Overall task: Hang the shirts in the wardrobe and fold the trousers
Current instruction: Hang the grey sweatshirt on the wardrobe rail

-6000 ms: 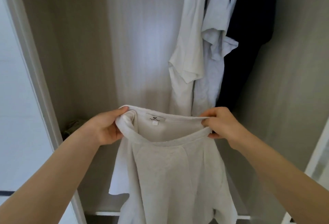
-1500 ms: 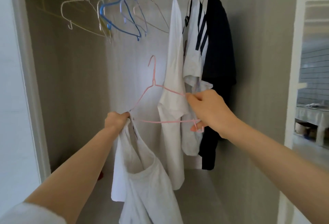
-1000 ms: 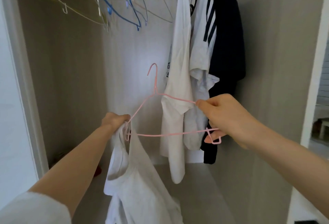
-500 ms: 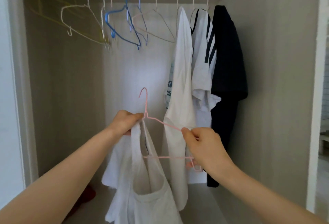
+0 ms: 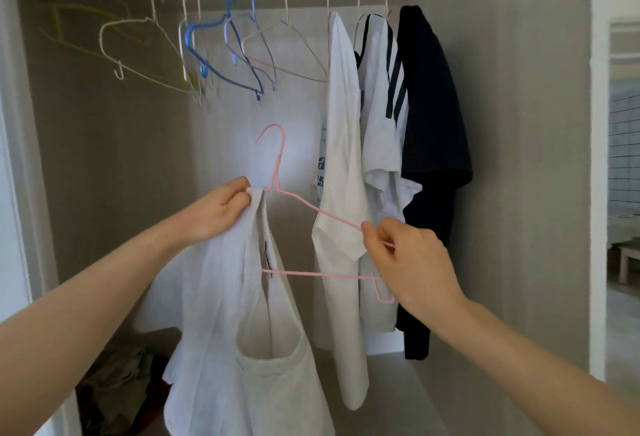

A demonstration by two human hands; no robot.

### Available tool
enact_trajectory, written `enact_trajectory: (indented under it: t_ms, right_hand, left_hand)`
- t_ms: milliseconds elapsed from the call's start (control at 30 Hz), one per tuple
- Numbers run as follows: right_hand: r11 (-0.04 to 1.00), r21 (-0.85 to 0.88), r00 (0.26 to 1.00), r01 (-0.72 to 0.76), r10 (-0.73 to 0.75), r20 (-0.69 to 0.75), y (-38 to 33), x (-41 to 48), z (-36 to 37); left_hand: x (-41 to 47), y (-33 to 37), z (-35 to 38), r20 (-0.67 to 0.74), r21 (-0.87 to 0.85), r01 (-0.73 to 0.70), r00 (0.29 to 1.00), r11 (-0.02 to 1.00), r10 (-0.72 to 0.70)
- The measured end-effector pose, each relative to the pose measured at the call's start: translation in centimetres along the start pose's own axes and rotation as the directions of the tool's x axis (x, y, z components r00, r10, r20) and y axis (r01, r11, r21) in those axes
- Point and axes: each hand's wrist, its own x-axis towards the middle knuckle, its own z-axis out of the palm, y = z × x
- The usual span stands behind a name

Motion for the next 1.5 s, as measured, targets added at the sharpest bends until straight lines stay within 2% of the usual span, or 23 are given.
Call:
enact_trajectory:
  t_ms: [100, 167, 233, 300, 333, 367, 433, 500, 567, 667, 767, 933, 1033, 1167, 1333, 1400, 1500]
  right_hand:
    - [0.938, -0.318, 0.986, 0.141, -0.160, -0.037, 0.1, 0.4, 0.0]
    - [0.903, -0.340, 0.953, 0.262, -0.297, -0.055, -0.6, 0.0, 0.8]
    - [0.884, -0.172, 0.901, 0.434, -0.422, 0.104, -1.9, -0.5, 1.6]
    - [0.892, 0.071, 0.835, 0.445, -0.443, 0.326, -3.1, -1.7, 2.7]
    - [0.899, 0.134, 0.788, 0.417, -0.431, 0.440, -3.2, -2.2, 3.4]
    - [0.898, 0.143, 0.744, 0.417, -0.427, 0.514, -3.2, -2.7, 4.1]
    - [0.884, 0.052, 0.673, 0.464, -0.390, 0.629, -2.7, -3.2, 5.1]
    - [0.886, -0.049, 0.641, 0.462, -0.295, 0.709, -2.2, -3.2, 4.8]
    - [0.895, -0.058, 0.667, 0.443, -0.286, 0.688, -0.7, -2.7, 4.3]
    - [0.931, 0.015, 0.778, 0.365, -0.314, 0.544, 1.9, -0.5, 3.1]
    - [0.947, 0.080, 0.846, 0.311, -0.314, 0.430, 3.4, 1.7, 1.8]
    - [0.936, 0.075, 0.860, 0.345, -0.347, 0.375, 3.7, 3.0, 0.4]
    - [0.930, 0.131, 0.868, 0.344, -0.368, 0.333, 3.0, 3.1, 0.1]
    - [0.934, 0.256, 0.910, 0.248, -0.315, 0.268, 0.2, 2.9, 0.1]
    - [0.948, 0.196, 0.953, 0.250, -0.277, 0.121, -3.2, 2.9, 0.1]
    - [0.960, 0.168, 0.960, 0.225, -0.248, 0.129, -4.1, 3.3, -0.3]
    - [0.951, 0.271, 0.957, 0.146, -0.205, 0.204, -4.7, 4.3, -1.2]
  left_hand:
    - [0.3, 0.0, -0.3, -0.062, 0.054, -0.020, 0.998, 0.998, 0.024]
    - [0.6, 0.1, -0.6, -0.092, 0.090, -0.011, 0.996, 0.996, 0.020]
    - [0.8, 0.4, -0.9, -0.129, 0.075, -0.030, 0.991, 0.997, 0.040]
    - [1.0, 0.6, -1.1, -0.154, 0.050, -0.056, 0.986, 0.997, 0.064]
    - [1.0, 0.7, -1.2, -0.167, 0.031, -0.070, 0.983, 0.997, 0.074]
    - [1.0, 0.7, -1.4, -0.181, 0.012, -0.080, 0.980, 0.997, 0.081]
    - [0.7, 0.3, -2.0, -0.219, -0.001, -0.078, 0.973, 0.997, 0.076]
    - [0.3, -1.0, -2.9, -0.268, -0.012, -0.062, 0.962, 0.998, 0.057]
    - [-0.4, -2.5, -4.0, -0.288, -0.045, -0.030, 0.958, 0.999, 0.016]
    - [-1.4, -4.0, -5.0, -0.291, -0.075, -0.027, 0.957, 0.997, 0.004]
    - [-1.9, -4.6, -5.5, -0.272, -0.069, -0.023, 0.962, 0.997, 0.004]
    - [-2.2, -5.2, -5.6, -0.237, 0.019, 0.001, 0.972, 1.000, 0.003]
    - [-2.1, -4.8, -5.2, -0.235, 0.035, -0.007, 0.972, 0.999, 0.016]
    - [-1.9, -2.1, -4.3, -0.211, 0.001, -0.117, 0.971, 0.993, 0.115]
    - [-1.7, 1.9, -2.9, -0.260, 0.012, -0.233, 0.938, 0.972, 0.228]
    - [-1.6, 2.5, -2.8, -0.263, -0.009, -0.244, 0.936, 0.970, 0.234]
    - [-1.4, 2.5, -2.9, -0.260, -0.048, -0.243, 0.939, 0.969, 0.223]
